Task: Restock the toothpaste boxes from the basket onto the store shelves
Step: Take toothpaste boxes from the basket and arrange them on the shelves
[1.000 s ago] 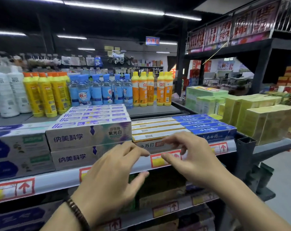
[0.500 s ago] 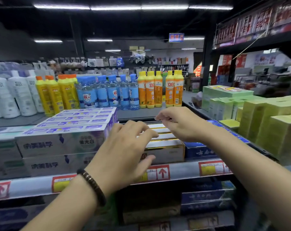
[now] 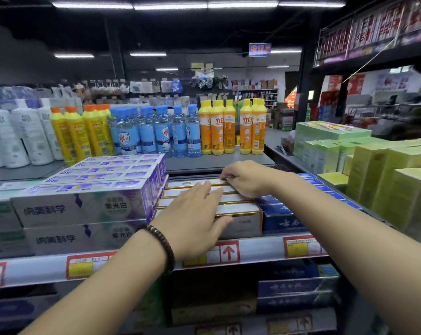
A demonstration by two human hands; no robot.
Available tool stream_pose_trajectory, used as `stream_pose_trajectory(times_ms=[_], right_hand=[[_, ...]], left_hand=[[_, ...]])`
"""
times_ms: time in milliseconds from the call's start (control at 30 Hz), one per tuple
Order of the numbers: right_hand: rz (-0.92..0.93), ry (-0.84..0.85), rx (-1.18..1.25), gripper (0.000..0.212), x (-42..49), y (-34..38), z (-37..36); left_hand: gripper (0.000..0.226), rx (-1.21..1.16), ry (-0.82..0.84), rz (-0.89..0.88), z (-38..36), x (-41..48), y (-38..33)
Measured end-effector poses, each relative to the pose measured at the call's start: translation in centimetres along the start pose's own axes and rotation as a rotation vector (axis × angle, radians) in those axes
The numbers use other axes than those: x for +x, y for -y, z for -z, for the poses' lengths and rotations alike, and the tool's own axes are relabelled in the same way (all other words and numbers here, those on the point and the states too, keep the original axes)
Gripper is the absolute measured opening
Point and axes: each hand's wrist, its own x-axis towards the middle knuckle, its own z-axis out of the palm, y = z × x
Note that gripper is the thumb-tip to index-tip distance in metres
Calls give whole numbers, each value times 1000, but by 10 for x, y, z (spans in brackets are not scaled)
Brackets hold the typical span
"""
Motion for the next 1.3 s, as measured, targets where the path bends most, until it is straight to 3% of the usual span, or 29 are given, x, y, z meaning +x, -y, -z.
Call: stream_pose_trajectory(times_ms=[500, 1300], right_hand=[[-7, 50, 152, 39, 20, 22, 1], [5, 115, 129, 37, 19, 25, 1]], left_hand=[[58, -12, -9, -34, -6, -9, 12], [55, 16, -76, -49, -11, -14, 14]])
